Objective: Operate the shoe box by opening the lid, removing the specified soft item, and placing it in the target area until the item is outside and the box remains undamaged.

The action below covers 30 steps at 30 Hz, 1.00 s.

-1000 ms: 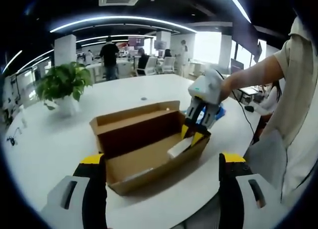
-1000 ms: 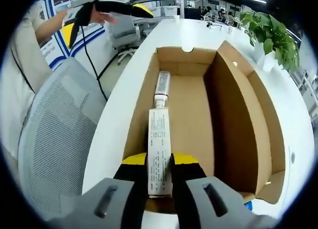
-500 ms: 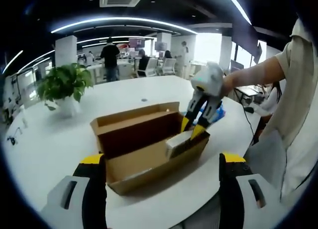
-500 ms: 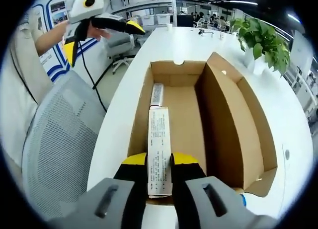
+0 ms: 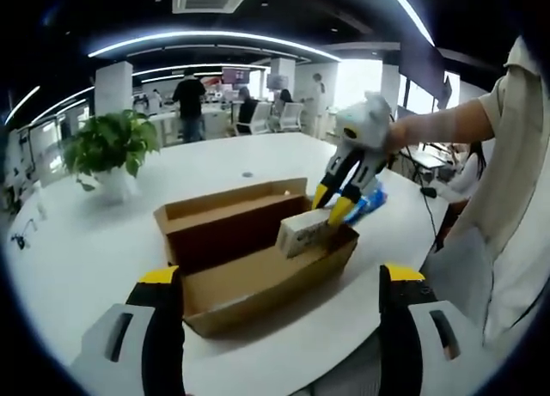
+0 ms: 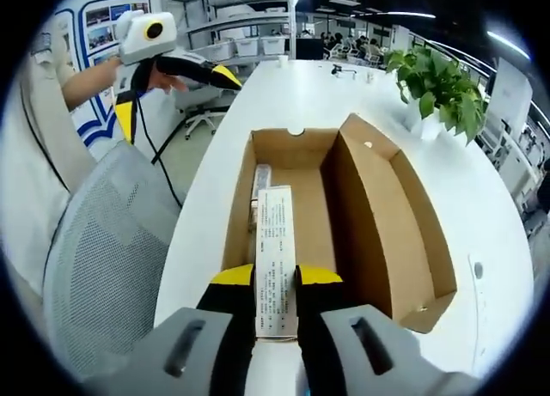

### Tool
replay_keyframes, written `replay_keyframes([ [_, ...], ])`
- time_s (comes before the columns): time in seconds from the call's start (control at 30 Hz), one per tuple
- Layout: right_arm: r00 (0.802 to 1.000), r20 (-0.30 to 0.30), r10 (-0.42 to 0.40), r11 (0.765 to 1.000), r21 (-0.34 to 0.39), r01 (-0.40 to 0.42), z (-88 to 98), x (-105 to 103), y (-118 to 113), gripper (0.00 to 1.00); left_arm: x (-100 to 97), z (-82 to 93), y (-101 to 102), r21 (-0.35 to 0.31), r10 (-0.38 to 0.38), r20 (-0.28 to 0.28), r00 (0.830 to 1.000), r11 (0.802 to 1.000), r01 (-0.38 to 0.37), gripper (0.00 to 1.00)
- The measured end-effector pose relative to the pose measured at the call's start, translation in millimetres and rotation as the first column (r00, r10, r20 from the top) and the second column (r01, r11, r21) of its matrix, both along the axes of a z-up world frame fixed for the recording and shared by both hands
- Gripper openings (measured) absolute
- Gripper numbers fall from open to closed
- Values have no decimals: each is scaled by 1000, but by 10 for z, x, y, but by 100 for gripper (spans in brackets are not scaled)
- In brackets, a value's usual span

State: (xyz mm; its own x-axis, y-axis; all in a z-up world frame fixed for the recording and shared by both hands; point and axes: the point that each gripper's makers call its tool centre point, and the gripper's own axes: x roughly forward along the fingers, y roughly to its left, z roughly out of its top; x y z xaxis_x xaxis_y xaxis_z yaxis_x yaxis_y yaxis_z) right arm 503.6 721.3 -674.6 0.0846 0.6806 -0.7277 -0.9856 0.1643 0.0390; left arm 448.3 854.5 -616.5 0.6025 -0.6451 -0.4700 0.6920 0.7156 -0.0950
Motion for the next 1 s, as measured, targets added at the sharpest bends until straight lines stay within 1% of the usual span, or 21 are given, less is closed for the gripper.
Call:
replay_keyframes([
  [0.13,1000,12,-9,1000,9,8,128,22,-40,14,1,17,-7,1,-4,6,1000,1000,4,97],
  [0.37,1000,21,-16,1000,22,16,296,53,-149,14,-8,18,-26,5,-13,5,1000,1000,13,97],
  [0.6,999,53,-11,1000,16,11,466,78,-298,14,-10,27,-23,1,-11,5,1000,1000,11,97],
  [0.73,997,68,-21,1000,10,20,527,120,-430,14,-18,28,-25,-2,-12,4,1000,1000,12,97],
  [1.0,996,83,-31,999,-25,34,565,170,-741,14,-22,27,-15,-5,-9,0,1000,1000,9,97],
])
